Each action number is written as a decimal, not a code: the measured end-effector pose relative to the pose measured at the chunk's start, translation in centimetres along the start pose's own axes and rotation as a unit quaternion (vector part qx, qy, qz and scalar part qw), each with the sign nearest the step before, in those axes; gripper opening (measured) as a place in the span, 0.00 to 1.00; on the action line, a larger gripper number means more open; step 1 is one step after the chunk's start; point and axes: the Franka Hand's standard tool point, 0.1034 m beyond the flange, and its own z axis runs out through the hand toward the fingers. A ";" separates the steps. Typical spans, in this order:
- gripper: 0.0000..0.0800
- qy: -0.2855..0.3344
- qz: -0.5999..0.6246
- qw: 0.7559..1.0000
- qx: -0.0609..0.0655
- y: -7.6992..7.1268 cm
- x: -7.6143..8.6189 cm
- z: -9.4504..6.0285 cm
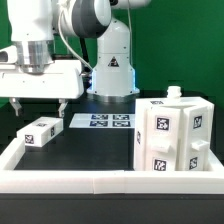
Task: Assemble cabinet
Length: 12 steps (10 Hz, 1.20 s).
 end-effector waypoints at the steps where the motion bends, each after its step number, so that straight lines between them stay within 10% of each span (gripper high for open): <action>1: 1.00 -0.002 0.000 1.000 0.000 -0.1 -0.1 0.2; 11: 0.97 -0.009 -0.023 1.000 -0.011 -0.5 -1.8 3.8; 12: 0.76 -0.008 -0.025 1.000 -0.011 -0.7 -1.8 3.8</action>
Offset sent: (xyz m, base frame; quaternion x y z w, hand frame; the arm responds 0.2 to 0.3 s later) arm -0.0086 -0.0009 -0.0206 0.0138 0.0164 0.0012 0.9998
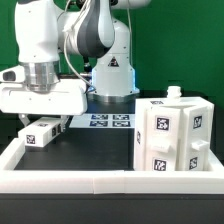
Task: Assemble cabinet
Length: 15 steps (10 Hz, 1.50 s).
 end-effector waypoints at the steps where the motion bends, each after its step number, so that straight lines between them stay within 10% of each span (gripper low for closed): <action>1: 0.76 0.005 -0.003 1.000 -0.003 -0.2 0.1 0.0; 3: 0.70 0.018 -0.013 1.000 -0.009 -1.4 0.4 -0.1; 6: 0.70 0.032 -0.017 0.999 -0.006 -7.6 1.6 -1.8; 11: 0.70 0.011 -0.019 0.999 0.030 -16.7 3.9 -8.9; 15: 0.70 0.004 -0.012 0.999 0.048 -19.4 7.8 -14.8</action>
Offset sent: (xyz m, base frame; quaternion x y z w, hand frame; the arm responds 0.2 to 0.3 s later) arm 0.0019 0.0300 0.0108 -0.0531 0.0246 0.0015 0.9983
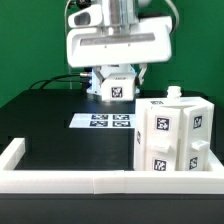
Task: Assemble cabinet
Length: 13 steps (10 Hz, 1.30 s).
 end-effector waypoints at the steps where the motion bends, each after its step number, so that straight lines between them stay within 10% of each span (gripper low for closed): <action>1: 0.70 0.004 0.003 1.000 0.002 -0.4 0.8 -0.5; 6: 0.70 0.002 0.006 1.000 0.001 -0.5 0.7 -0.3; 10: 0.70 0.025 -0.033 0.999 -0.007 -4.7 5.0 -1.7; 13: 0.70 0.025 -0.031 0.999 -0.008 -5.3 5.2 -1.6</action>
Offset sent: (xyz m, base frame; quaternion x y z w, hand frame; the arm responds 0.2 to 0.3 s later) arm 0.0000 0.0000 0.0000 0.0000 0.0000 0.0000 1.0000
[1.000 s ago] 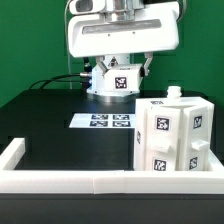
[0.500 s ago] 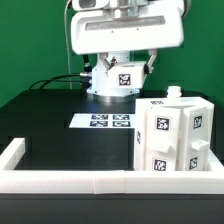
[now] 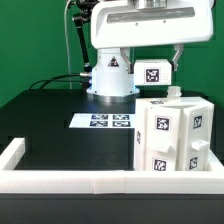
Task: Assemble cabinet
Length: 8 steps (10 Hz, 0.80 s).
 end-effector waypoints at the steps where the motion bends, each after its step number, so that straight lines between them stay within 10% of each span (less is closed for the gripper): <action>1: 0.70 0.001 -0.006 1.000 0.000 0.0 0.0 0.0; 8: 0.70 0.003 -0.046 0.999 0.003 -2.7 1.8 1.2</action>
Offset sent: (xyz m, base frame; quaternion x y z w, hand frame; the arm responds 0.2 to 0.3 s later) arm 0.0308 0.0236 -0.0011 0.0048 -0.0021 -0.0452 0.9990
